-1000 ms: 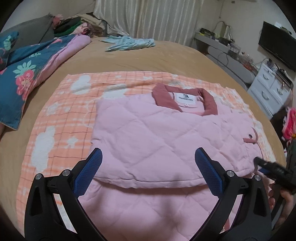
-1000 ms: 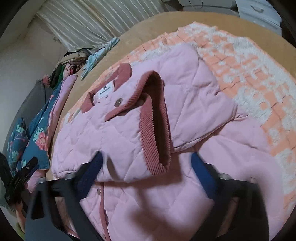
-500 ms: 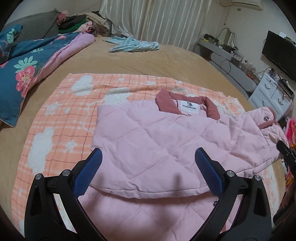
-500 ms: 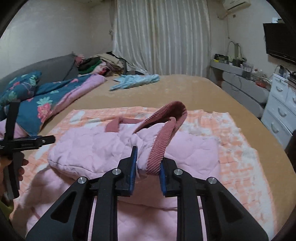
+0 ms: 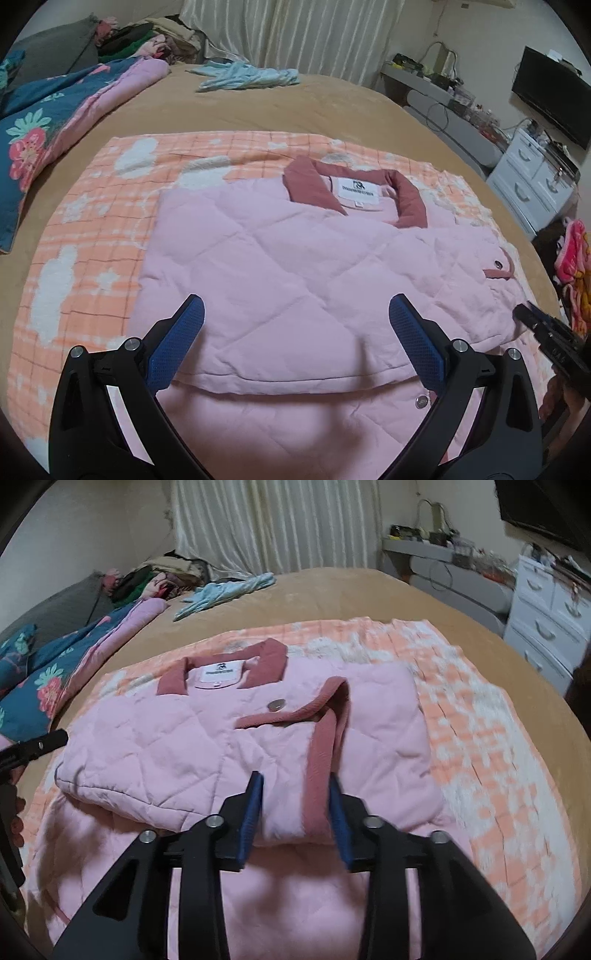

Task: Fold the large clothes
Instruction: 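Grasp the mauve-trimmed front edge with the right tool, fold it inward, release, then move both tools back above the partly folded jacket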

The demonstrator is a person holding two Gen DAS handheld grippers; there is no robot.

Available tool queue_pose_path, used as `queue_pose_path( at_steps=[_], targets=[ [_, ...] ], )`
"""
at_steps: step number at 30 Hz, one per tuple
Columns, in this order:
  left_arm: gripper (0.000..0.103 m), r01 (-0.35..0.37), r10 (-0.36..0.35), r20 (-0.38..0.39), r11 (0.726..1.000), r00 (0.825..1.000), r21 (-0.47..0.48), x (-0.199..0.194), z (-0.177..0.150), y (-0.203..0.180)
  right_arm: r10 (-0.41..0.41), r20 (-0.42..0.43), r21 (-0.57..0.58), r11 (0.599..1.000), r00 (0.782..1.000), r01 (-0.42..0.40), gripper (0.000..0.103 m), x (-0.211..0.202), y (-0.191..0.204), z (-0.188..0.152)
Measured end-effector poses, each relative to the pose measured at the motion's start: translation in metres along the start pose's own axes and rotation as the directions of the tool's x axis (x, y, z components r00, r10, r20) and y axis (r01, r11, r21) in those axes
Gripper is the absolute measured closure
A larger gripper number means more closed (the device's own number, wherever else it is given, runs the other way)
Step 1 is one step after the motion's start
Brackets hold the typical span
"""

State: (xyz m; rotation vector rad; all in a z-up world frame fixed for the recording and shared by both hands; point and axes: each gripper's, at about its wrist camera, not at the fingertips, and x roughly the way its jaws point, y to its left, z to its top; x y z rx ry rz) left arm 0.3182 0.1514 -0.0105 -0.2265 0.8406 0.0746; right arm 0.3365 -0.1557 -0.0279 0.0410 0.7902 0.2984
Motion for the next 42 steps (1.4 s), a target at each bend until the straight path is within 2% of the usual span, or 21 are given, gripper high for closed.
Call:
queue_pose_path(
  at_steps=[3, 7, 11, 14, 20, 24, 25, 27, 34, 42],
  targets=[
    [0.009, 0.007, -0.006, -0.025, 1.0, 1.0, 0.02, 0.007, -0.004, -0.006, -0.016, 0.028, 0.032, 0.999, 0.999, 0.015, 0.039, -0.011, -0.007, 0.0],
    [0.009, 0.009, -0.006, -0.08, 0.999, 0.997, 0.031, 0.023, -0.01, -0.009, 0.002, 0.04, 0.014, 1.0, 0.999, -0.003, 0.031, -0.018, 0.001, 0.002],
    [0.009, 0.005, -0.004, -0.129, 1.0, 0.992, 0.002, 0.042, -0.019, -0.001, 0.052, 0.009, -0.045, 0.998, 0.999, -0.052, 0.021, -0.015, 0.023, 0.006],
    [0.009, 0.026, -0.029, -0.147, 0.999, 0.989, -0.024, 0.053, -0.025, 0.009, 0.103, -0.006, -0.103, 0.989, 0.995, -0.103, 0.018, -0.013, 0.049, 0.007],
    [0.008, 0.04, -0.043, -0.137, 0.999, 0.99, -0.022, 0.06, -0.031, 0.02, 0.096, -0.044, -0.173, 0.98, 0.994, -0.102, 0.017, 0.009, 0.08, 0.013],
    [0.008, 0.042, -0.045, -0.13, 0.999, 0.991, -0.022, 0.061, -0.033, 0.023, 0.037, -0.144, -0.165, 0.984, 0.989, -0.061, 0.017, 0.043, 0.081, 0.005],
    [0.008, 0.042, -0.045, -0.129, 0.999, 0.991, -0.022, 0.06, -0.034, 0.024, 0.01, -0.191, -0.158, 0.987, 0.982, -0.041, 0.015, 0.059, 0.078, 0.0],
    [0.008, 0.036, -0.038, -0.13, 0.999, 0.991, -0.017, 0.058, -0.034, 0.023, 0.019, -0.221, -0.125, 0.991, 0.975, -0.048, 0.009, 0.078, 0.07, -0.009],
    [0.008, 0.001, -0.002, -0.118, 1.0, 0.993, -0.011, 0.038, -0.034, 0.016, 0.016, -0.203, -0.097, 0.995, 0.979, -0.036, 0.006, 0.084, 0.071, -0.016],
    [0.008, -0.006, 0.006, -0.109, 1.0, 0.994, 0.0, 0.012, -0.035, 0.01, 0.078, -0.132, -0.039, 0.996, 0.988, -0.083, 0.005, 0.03, 0.062, -0.016]
  ],
)
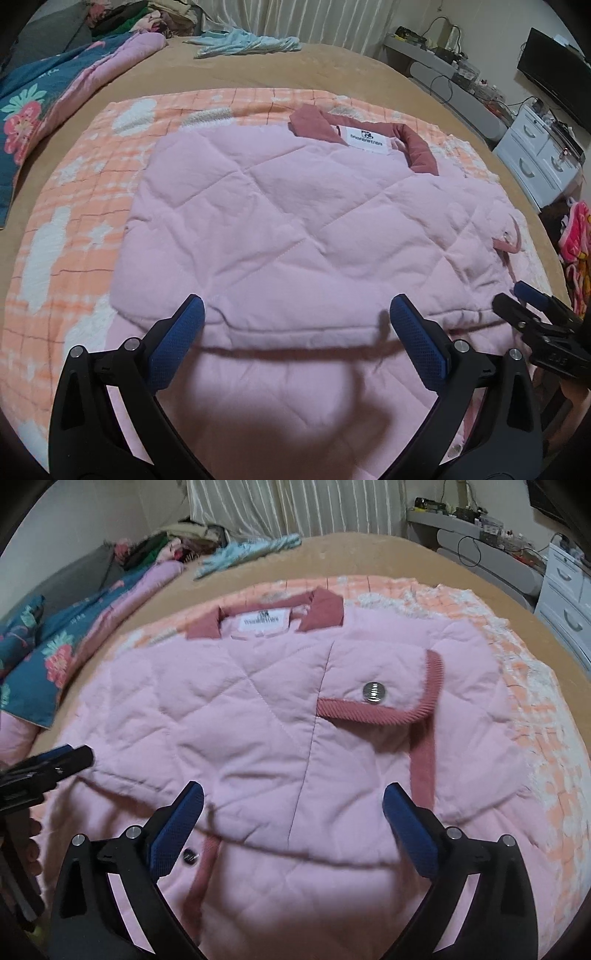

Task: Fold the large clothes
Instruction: 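Move both tools back above the partly folded jacket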

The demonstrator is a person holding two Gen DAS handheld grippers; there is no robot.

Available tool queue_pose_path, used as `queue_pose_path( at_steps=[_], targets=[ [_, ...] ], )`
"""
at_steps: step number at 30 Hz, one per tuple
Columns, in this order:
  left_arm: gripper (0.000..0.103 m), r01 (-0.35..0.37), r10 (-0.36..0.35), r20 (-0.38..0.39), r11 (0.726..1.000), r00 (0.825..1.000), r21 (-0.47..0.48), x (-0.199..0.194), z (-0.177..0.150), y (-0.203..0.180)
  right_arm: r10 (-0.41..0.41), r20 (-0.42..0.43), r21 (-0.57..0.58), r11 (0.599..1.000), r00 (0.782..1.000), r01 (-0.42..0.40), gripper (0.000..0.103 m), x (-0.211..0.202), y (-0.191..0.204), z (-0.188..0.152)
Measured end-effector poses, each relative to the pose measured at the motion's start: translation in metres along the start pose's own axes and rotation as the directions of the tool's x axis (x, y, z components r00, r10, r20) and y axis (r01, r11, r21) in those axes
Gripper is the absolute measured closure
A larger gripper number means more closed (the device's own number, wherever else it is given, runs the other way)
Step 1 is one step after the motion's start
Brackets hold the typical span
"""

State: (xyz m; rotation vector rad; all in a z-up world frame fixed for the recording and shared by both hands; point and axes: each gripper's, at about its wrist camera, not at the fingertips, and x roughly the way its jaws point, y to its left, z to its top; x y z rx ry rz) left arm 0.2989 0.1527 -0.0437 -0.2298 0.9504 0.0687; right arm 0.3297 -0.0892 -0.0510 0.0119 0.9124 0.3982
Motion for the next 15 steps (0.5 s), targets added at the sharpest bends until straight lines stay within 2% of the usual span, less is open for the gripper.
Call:
queue_pose_path(
  at_steps=[15],
  targets=[
    [0.008, 0.024, -0.024, 0.055, 1.0, 0.998, -0.001, -0.057, -0.011, -0.014, 0.014, 0.08, 0.041, 0.999, 0.997, -0.018, 0.004, -0.069, -0.01, -0.011]
  ],
)
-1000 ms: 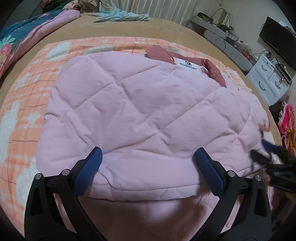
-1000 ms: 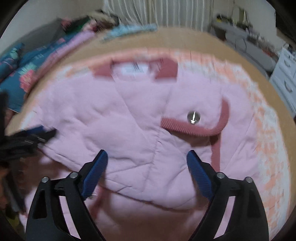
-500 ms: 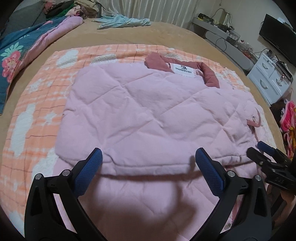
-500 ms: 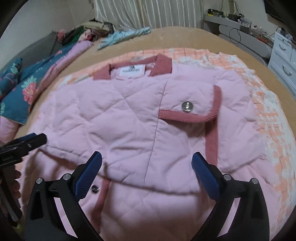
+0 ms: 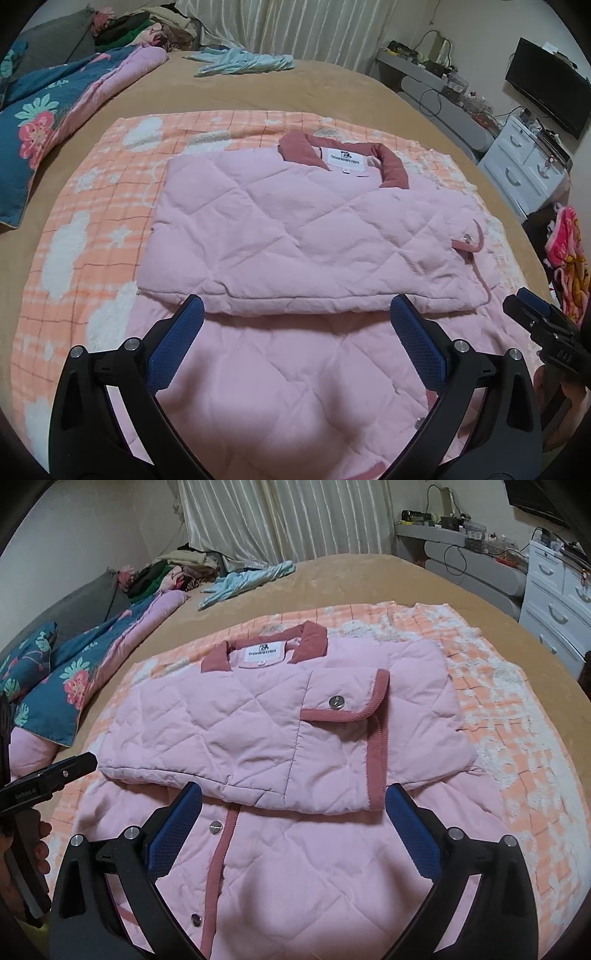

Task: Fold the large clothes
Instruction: 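Move both tools back above the partly folded jacket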

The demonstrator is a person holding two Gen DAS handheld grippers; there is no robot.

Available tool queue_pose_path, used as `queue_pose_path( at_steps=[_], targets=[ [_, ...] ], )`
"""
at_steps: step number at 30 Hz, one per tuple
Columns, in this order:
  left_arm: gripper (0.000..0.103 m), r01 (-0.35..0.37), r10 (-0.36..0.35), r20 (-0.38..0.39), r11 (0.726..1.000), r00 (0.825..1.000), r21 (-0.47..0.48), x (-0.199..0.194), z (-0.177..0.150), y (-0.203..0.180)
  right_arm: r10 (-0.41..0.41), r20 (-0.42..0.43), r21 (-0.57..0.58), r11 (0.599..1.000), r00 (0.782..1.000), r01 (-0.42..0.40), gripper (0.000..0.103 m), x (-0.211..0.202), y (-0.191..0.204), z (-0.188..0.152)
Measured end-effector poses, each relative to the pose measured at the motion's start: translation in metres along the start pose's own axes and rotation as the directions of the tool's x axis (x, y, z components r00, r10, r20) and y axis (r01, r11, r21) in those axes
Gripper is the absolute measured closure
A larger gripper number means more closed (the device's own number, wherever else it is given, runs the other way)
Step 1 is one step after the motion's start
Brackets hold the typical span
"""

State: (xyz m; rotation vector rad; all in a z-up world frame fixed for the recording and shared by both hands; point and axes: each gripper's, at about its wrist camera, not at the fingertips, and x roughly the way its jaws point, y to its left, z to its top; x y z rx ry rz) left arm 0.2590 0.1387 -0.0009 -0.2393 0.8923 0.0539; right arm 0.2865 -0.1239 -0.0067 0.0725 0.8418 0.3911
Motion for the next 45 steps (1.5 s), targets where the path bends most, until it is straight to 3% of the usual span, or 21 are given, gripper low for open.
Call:
queue_pose_path(
  at_steps=[24, 45],
  targets=[
    [0.008, 0.016, -0.02, 0.102, 0.999, 0.995, 0.039, -0.074, -0.017, -0.02, 0.002, 0.152, -0.073, 0.997, 0.988, 0.009, 0.004, -0.105, 0.02, -0.011],
    [0.008, 0.023, -0.033, 0.168, 0.998, 0.985, 0.059, -0.13, -0.045, -0.025, 0.011, 0.225, -0.097, 0.995, 0.974, 0.011, 0.004, -0.161, 0.02, -0.027]
  ],
)
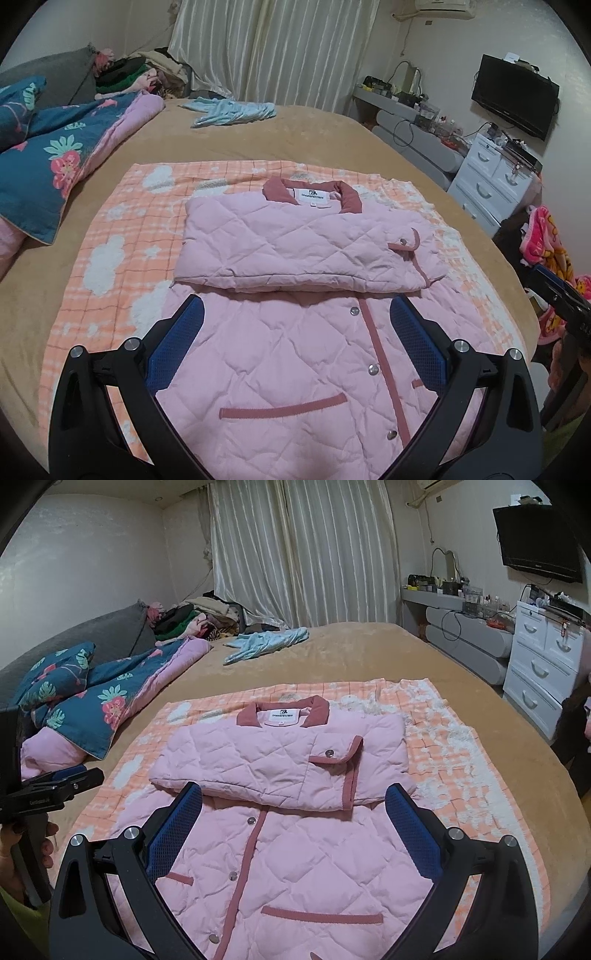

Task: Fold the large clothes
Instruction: 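Move both tools back above the partly folded jacket, then move both tools down to the ribbed hem band of the jacket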

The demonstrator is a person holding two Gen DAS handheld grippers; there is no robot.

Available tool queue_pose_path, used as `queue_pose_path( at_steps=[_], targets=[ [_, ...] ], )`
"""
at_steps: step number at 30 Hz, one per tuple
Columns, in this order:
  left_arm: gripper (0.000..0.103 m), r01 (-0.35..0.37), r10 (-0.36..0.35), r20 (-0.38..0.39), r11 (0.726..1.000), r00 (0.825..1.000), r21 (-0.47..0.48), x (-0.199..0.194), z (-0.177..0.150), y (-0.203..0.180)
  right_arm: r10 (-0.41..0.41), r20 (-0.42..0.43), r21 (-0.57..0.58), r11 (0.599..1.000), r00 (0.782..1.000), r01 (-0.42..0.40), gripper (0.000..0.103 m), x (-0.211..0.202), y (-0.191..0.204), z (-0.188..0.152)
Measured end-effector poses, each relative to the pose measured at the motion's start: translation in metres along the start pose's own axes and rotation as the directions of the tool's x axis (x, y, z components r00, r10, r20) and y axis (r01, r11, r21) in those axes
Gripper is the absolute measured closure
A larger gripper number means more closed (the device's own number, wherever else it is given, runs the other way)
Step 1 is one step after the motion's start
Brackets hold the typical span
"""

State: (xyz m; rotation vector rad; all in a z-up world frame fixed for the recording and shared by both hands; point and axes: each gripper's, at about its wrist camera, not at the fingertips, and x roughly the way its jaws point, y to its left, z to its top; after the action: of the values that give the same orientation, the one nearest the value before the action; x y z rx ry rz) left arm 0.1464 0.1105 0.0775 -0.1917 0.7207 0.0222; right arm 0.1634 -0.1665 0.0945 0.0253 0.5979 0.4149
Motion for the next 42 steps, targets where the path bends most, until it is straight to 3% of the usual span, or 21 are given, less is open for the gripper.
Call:
queue_pose_path(
  at_steps=[17, 42],
  targets=[
    [0.008, -0.035, 0.035, 0.013, 0.999, 0.999, 0.018, -0.02, -0.036, 0.001, -0.023, -0.011, -0.011, 1.0, 1.0, 0.023, 0.004, -0.022, -0.005, -0.029],
    [0.008, -0.108, 0.108, -0.045, 0.994, 0.993, 0.015, -0.019, -0.091, 0.02, -0.047, -0.074, -0.033, 0.998, 0.996, 0.045, 0.004, -0.032, -0.017, -0.074]
  ],
)
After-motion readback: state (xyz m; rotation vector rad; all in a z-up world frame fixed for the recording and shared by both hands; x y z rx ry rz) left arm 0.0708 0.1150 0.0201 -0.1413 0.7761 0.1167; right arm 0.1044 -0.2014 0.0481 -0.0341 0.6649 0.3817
